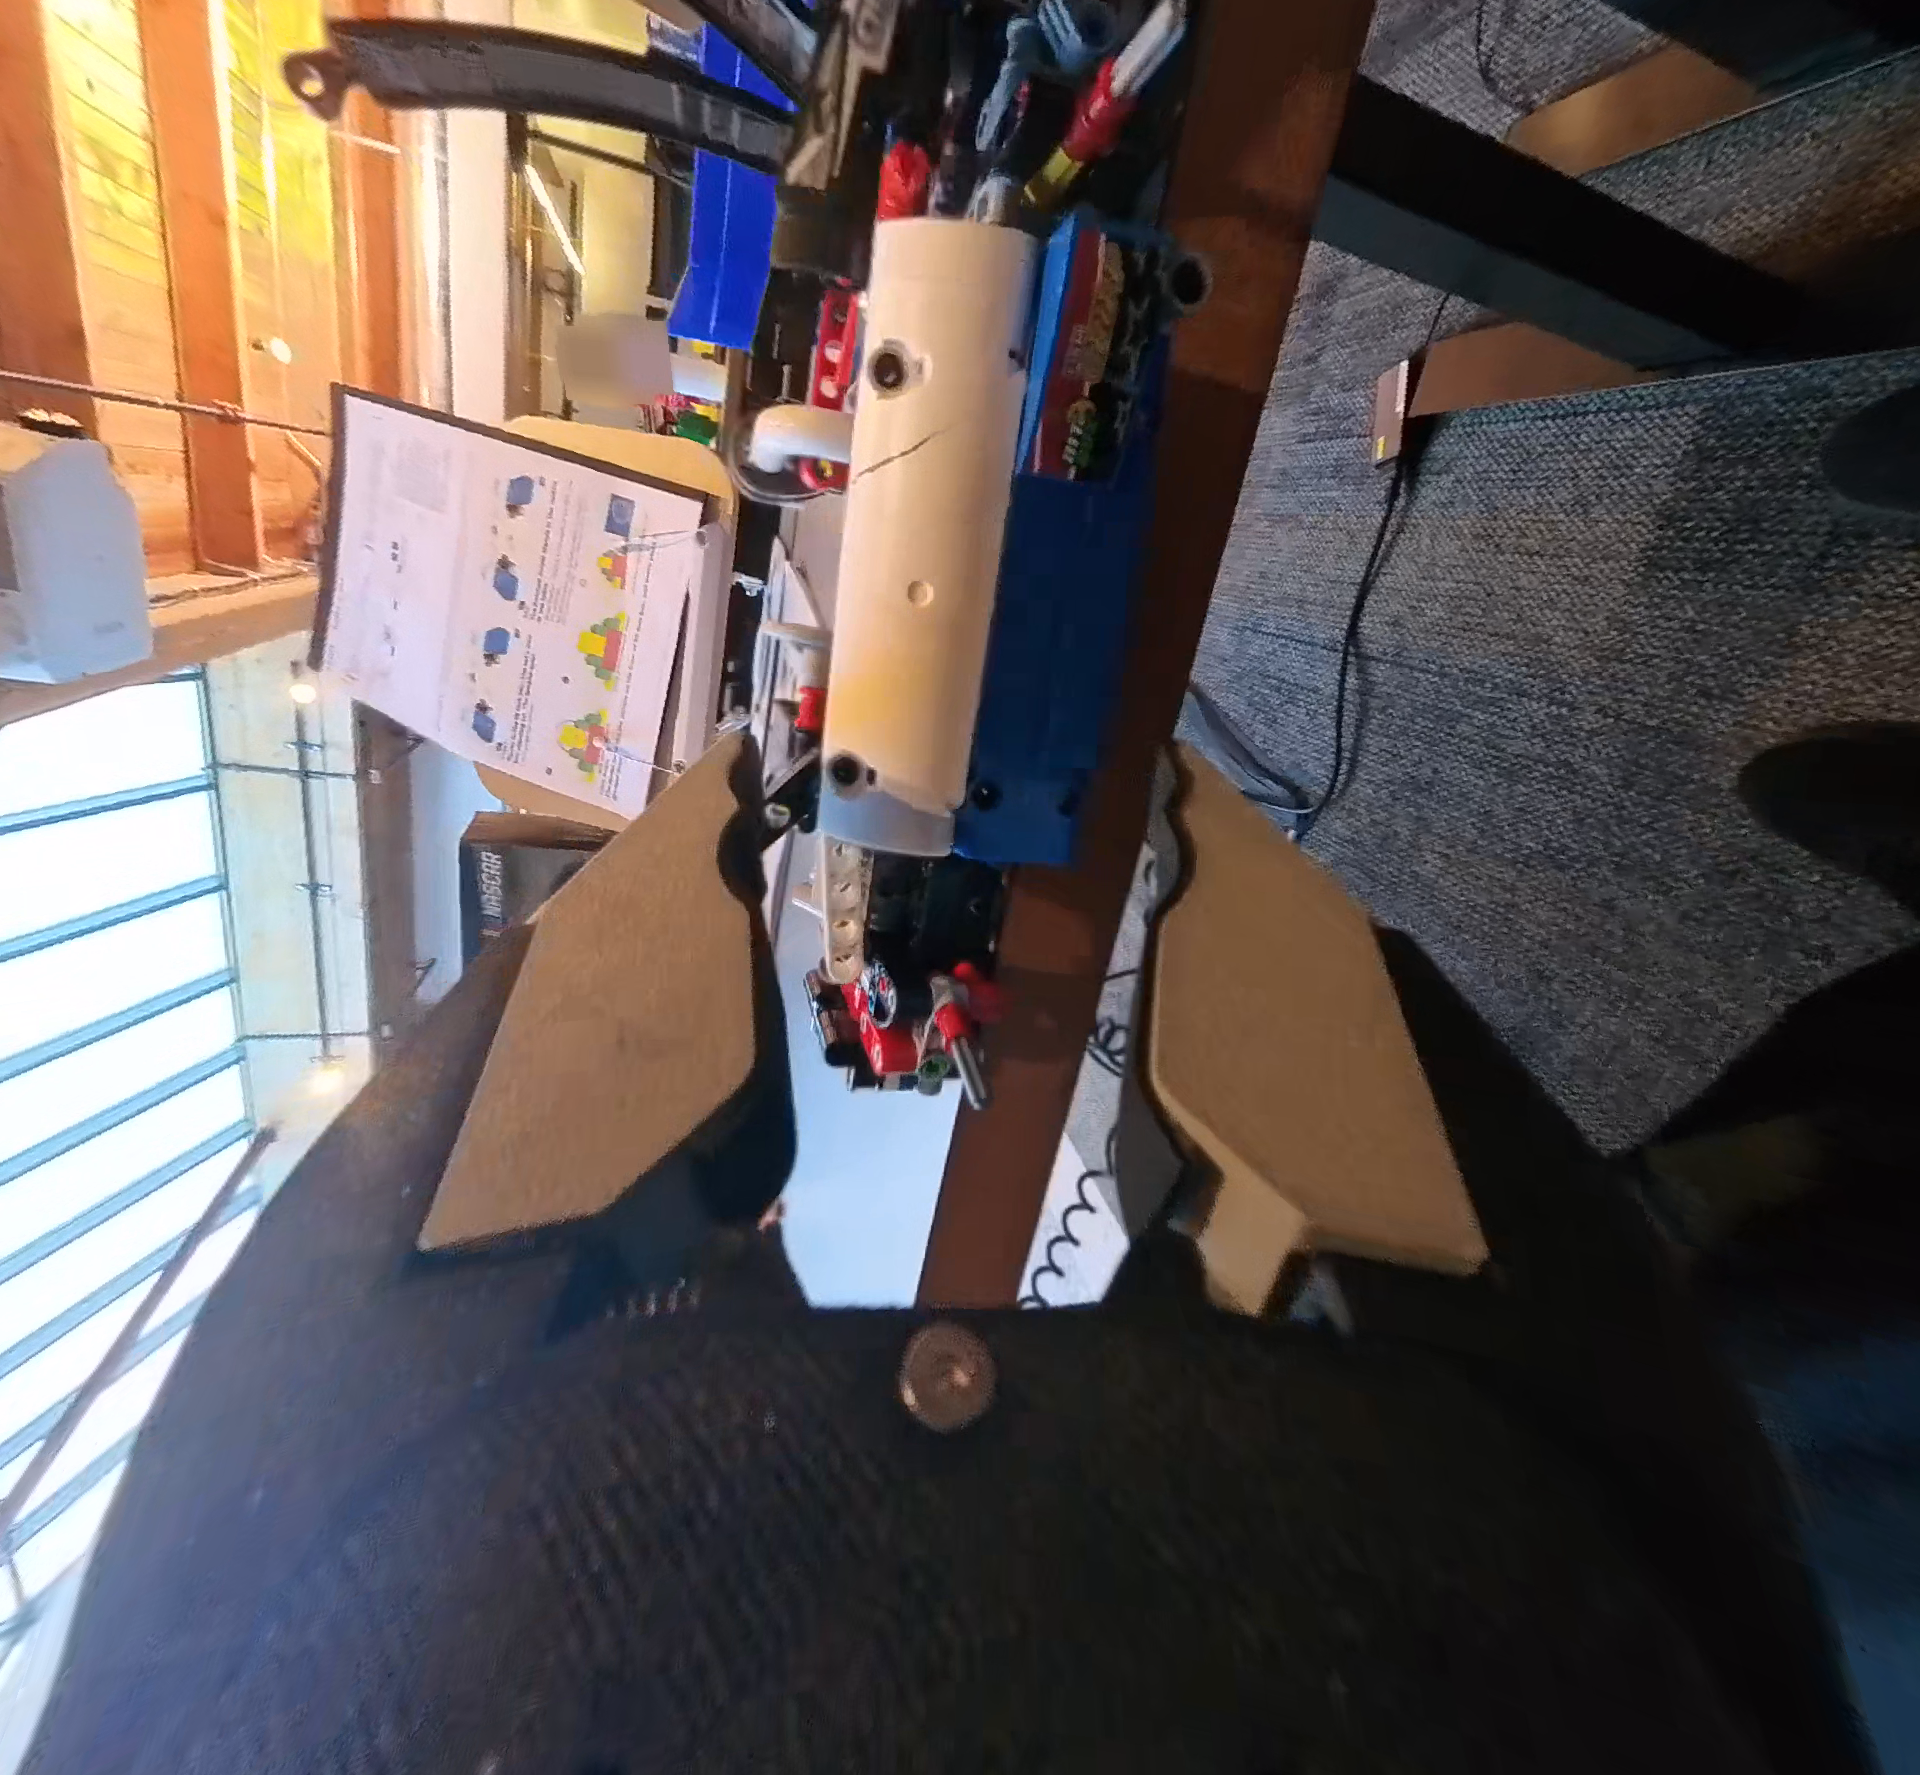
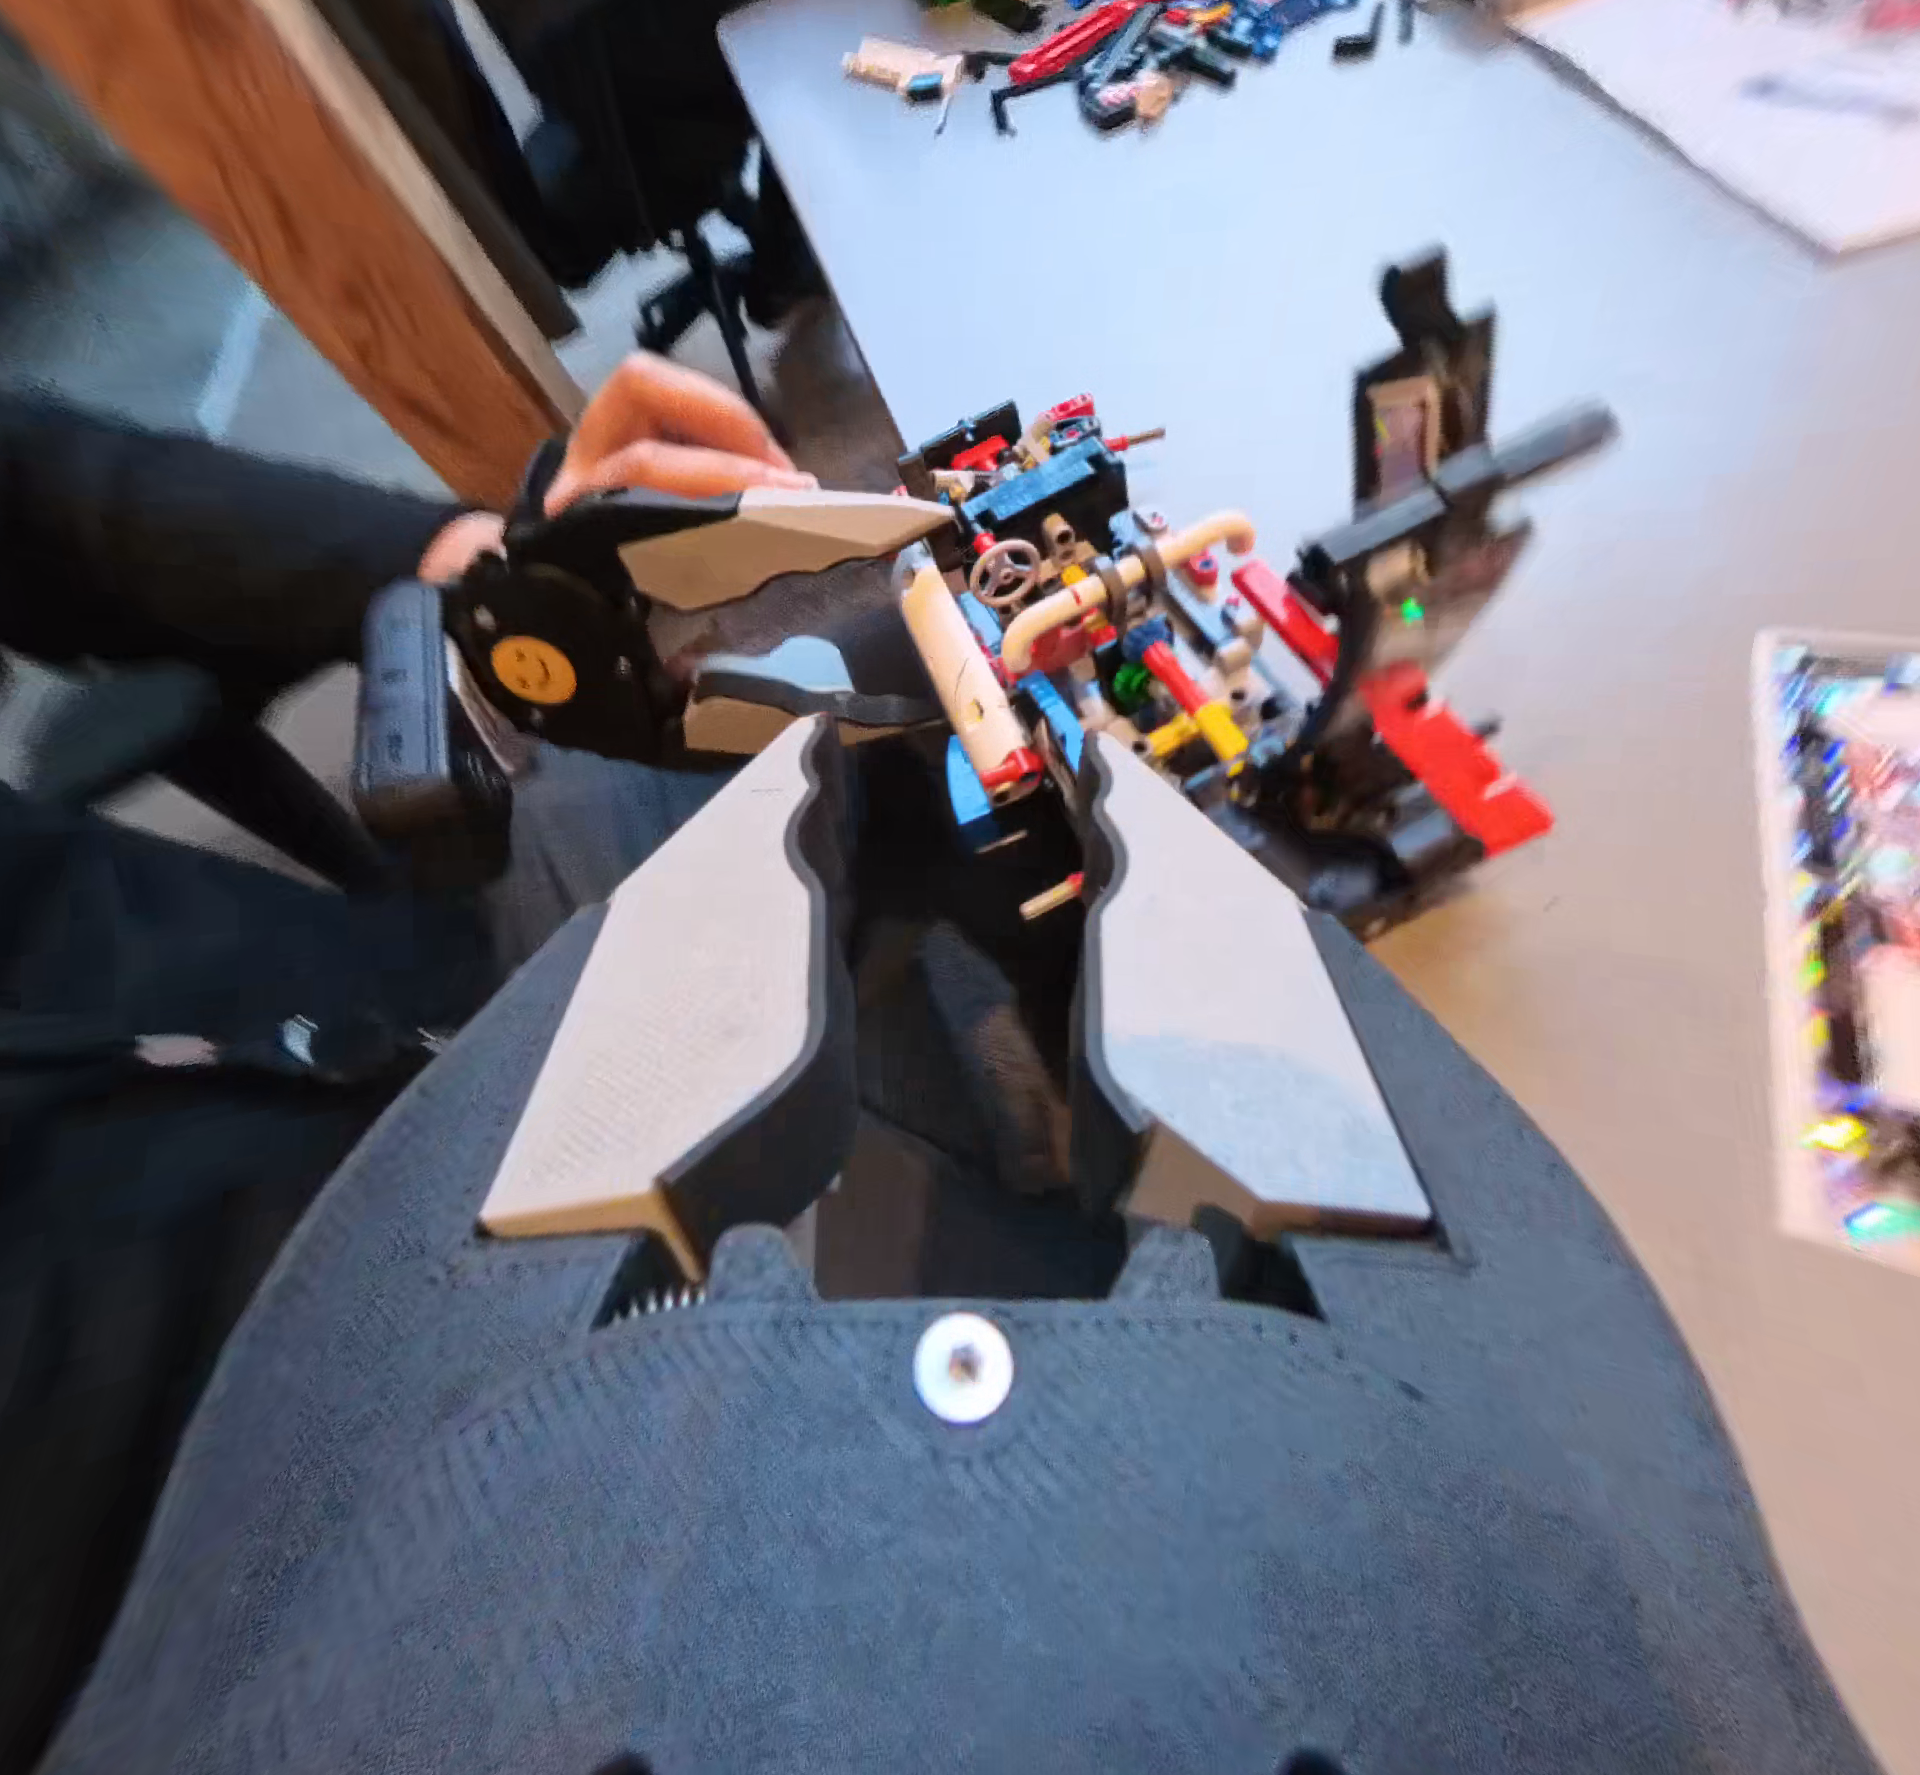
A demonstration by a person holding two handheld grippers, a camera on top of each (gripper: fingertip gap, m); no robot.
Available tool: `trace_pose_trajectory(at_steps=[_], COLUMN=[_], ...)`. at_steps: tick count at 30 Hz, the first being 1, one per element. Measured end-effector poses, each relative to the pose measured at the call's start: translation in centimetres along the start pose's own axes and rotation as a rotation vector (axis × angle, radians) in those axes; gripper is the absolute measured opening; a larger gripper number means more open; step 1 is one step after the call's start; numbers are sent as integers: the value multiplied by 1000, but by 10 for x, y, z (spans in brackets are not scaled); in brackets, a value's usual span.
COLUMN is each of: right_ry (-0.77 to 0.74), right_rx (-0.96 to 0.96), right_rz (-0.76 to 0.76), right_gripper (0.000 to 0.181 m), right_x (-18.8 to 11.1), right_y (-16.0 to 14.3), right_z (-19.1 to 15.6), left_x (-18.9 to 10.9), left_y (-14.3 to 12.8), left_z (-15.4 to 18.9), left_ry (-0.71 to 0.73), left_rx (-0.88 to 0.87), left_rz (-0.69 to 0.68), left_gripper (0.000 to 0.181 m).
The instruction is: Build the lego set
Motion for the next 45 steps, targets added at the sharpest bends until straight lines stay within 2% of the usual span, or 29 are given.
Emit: trace_pose_trajectory(at_steps=[2, 4, 6, 11, 18, 27, 30, 33, 35, 36, 37, 39, 43, 45], right_ry=[28, 65, 90, 104, 95, -9, -126, -307, -358, -345, -331, -283, -159, -90], right_rx=[154, 219, 213, 189, 178, 77, -71, -304, -450, -496, -512, -496, -411, -338], right_rz=[61, 116, 162, 180, 155, 95, 61, 18, 40, 63, 83, 68, -4, 18], right_gripper=[41, 32, 7, 0, 0, 0, 0, 0, 0, 1, 20, 28, 35, 35], right_x=[-8, -16, -23, -26, -17, -12, -23, -38, -45, -45, -42, -30, -8, 0], right_y=[-7, -11, -14, -24, -33, -35, -36, -40, -46, -51, -57, -72, -94, -99], right_z=[0, -5, -13, -26, -28, -33, -38, -47, -53, -56, -57, -53, -41, -35], left_x=[-11, -25, -37, -55, -58, -55, -52, -46, -39, -36, -32, -24, -13, -12], left_y=[1, 1, 4, 15, 23, 17, 15, 15, 16, 17, 16, 13, -8, -24], left_z=[-4, -8, -12, -22, -16, -17, -24, -30, -35, -38, -40, -43, -49, -52], left_ry=[-11, -40, -75, -99, -140, -169, -163, -170, -177, -183, -201, -257, -324, -384], left_rx=[-23, -62, -113, -208, -224, -262, -296, -322, -323, -328, -340, -380, -464, -513], left_rz=[2, -7, -11, -15, -6, -20, -20, -14, -2, 8, 16, 23, 55, 99], left_gripper=[72, 72, 72, 70, 67, 65, 65, 67, 67, 67, 67, 67, 67, 63])
Point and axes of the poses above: each gripper's, where its closed fingertips meet, x out along the fingers, y out of its top, z = x × y across the jaws, the point moved 10 cm from there along -x, back along the fingers, and after that the axes turned 11 degrees about y, right-handed, at the moved point
